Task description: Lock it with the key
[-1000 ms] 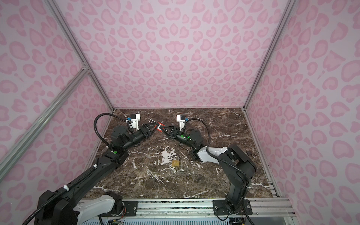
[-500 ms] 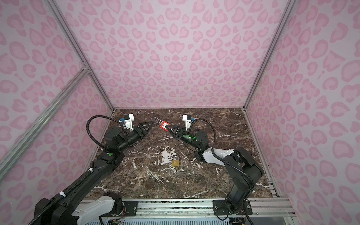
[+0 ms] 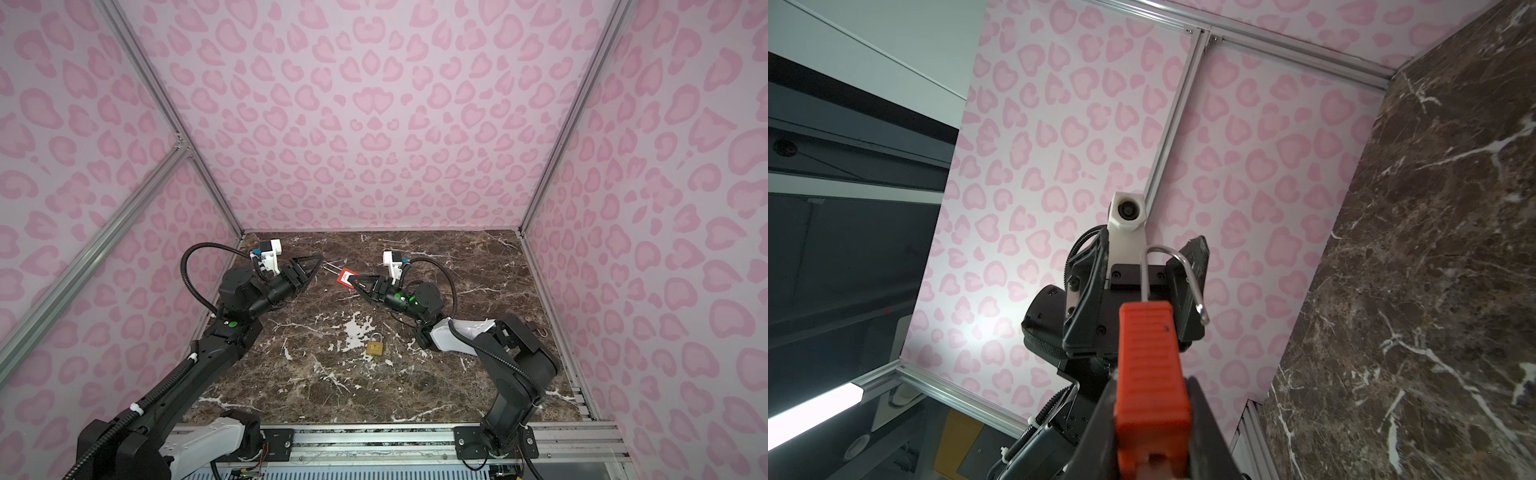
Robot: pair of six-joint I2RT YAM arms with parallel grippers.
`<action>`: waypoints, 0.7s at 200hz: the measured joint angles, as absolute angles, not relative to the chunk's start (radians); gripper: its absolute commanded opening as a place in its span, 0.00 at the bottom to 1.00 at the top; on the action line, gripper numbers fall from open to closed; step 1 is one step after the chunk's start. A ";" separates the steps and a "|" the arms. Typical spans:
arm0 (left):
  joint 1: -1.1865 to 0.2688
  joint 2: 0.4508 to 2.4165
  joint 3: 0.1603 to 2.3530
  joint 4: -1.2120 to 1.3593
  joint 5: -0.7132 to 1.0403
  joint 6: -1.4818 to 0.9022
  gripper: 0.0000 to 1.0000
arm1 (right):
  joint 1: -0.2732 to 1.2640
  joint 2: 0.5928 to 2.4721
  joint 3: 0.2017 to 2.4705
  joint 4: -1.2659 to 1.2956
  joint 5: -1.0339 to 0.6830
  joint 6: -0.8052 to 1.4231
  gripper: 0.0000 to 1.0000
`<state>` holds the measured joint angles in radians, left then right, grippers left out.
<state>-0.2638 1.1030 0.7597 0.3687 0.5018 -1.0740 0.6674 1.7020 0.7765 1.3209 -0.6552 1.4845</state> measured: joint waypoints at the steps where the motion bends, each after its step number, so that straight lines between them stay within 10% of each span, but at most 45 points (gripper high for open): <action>1: -0.264 1.103 0.760 0.369 0.502 -1.074 0.65 | 0.667 1.703 0.776 1.322 -0.655 1.486 0.15; 140: -0.255 1.088 0.760 0.369 0.522 -1.073 0.64 | 0.670 1.783 0.791 1.429 -0.671 1.552 0.13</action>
